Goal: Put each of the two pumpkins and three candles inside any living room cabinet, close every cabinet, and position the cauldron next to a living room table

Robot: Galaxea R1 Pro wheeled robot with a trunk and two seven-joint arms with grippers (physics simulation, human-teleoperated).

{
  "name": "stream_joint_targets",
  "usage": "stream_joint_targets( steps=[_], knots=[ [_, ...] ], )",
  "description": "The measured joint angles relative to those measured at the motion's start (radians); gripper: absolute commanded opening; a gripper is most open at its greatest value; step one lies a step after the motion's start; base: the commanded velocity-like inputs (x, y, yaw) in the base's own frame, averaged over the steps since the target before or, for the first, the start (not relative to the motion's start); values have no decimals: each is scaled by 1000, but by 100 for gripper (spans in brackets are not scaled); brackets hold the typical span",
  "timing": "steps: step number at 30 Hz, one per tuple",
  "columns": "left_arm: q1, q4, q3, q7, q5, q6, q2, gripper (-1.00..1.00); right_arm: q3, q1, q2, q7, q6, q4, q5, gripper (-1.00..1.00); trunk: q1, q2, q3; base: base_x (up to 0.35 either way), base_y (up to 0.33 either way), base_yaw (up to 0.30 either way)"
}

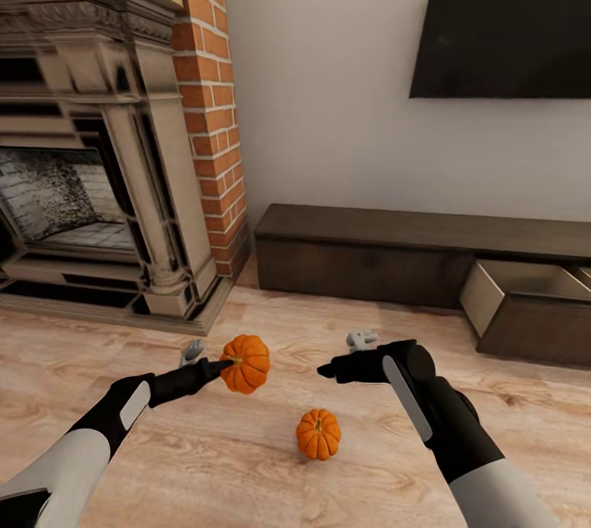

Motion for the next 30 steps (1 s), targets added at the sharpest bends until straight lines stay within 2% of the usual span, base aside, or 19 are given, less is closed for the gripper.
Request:
stream_joint_targets(
  steps=[3,9,16,21,30],
  knots=[
    [-1,6,-1,-1,-3,-2,6,-100,11,-8,0,-2,-1,-11,1,100,0,0,0,0,0,0],
    [-2,16,4,-5,-5,-20,40,-100,25,-5,9,-8,-32,22,1,100,0,0,0,124,0,0],
    [-2,-22,8,-10,-2,-47,43,-100,25,-5,11,-10,-72,56,0,100,0,0,0,265,0,0],
    [-2,-50,10,-10,0,-48,43,-100,25,-5,11,-12,-81,71,1,100,0,0,0,42,0,-18],
    [-2,-99,9,-10,-1,-51,43,-100,25,-5,11,-13,-130,119,2,100,0,0,1,2,0,-131]
  ],
)
